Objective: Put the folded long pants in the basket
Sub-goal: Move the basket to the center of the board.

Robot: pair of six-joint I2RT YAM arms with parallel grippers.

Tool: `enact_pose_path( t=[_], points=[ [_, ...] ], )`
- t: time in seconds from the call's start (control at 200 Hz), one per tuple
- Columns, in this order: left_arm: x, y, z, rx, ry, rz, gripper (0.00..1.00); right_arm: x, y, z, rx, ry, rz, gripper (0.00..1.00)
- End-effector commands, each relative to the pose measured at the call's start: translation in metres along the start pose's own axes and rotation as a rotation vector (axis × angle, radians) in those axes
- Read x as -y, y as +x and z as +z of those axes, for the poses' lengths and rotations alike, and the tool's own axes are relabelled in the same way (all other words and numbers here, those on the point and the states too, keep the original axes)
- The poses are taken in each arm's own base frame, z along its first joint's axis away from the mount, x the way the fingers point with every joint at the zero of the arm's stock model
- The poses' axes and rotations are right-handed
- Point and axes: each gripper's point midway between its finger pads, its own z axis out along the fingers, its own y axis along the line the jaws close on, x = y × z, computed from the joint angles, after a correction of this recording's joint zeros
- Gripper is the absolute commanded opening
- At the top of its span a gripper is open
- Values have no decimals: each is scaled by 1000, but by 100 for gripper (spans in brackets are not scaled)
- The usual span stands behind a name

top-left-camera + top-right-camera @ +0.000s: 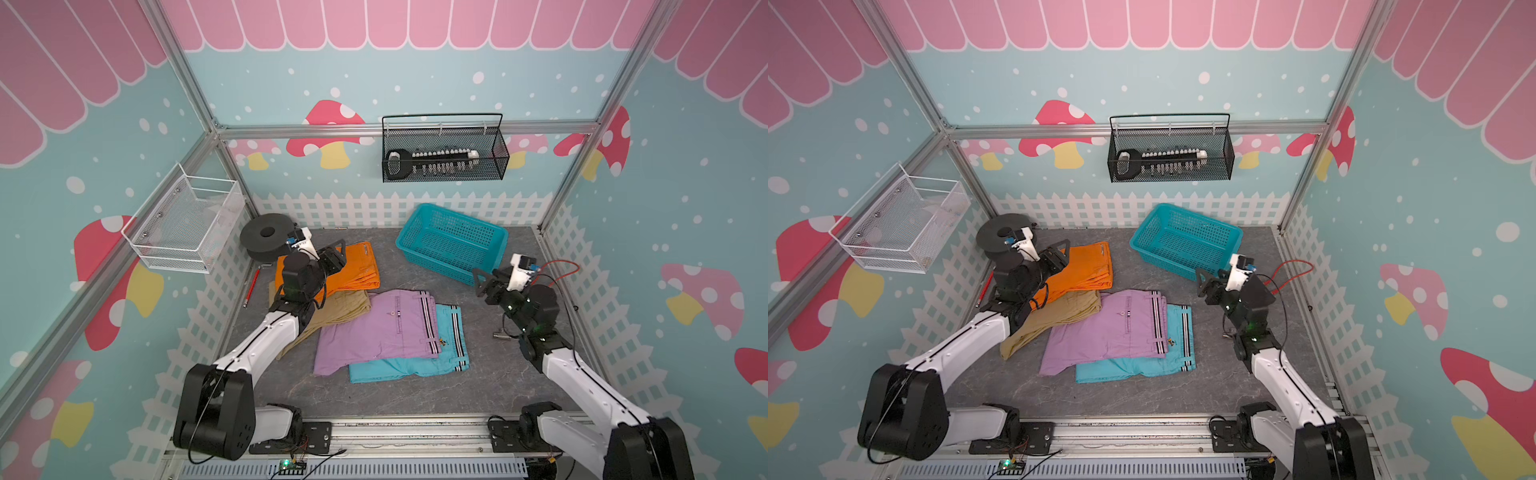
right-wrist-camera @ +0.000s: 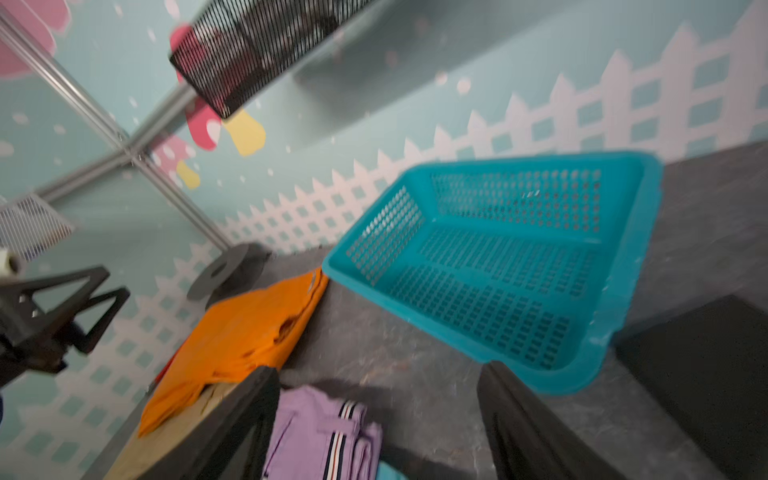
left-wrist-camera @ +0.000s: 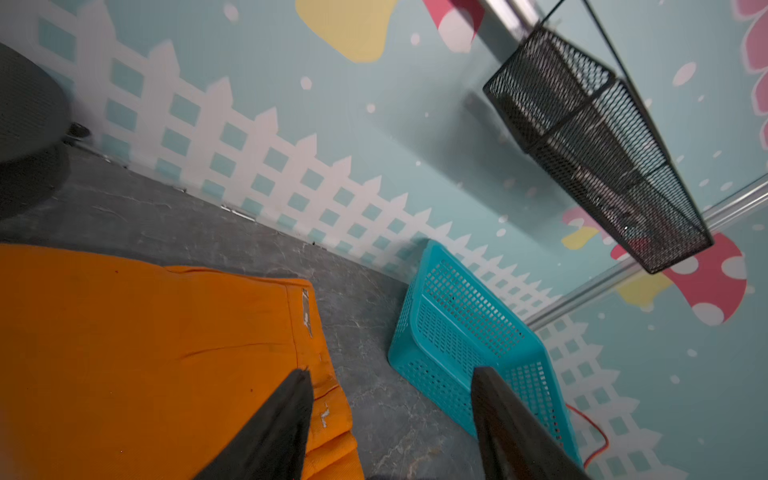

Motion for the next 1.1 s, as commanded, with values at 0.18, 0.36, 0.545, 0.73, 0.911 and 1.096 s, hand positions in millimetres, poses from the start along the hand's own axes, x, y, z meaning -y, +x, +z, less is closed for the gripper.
enact_pose_path(
  t=[0.18, 0.36, 0.545, 0.73, 0.911, 1.096],
  points=[
    [27, 87, 50, -374, 44, 41, 63, 46, 18, 44, -220, 287, -57, 91],
    [26, 115, 49, -445, 28, 43, 62, 66, -15, 59, -271, 377, -191, 88],
    [18, 126, 37, -467, -10, 32, 62, 34, -11, 117, -382, 182, -181, 82],
    [17, 153, 20, -536, -3, 17, 59, 45, -7, 190, -472, 200, -144, 75],
    [11, 148, 6, -511, -43, 36, 59, 56, 9, 245, -567, 198, -110, 71],
    [18, 126, -11, -432, -38, 58, 59, 69, 53, 267, -687, 176, -72, 69]
  ],
)
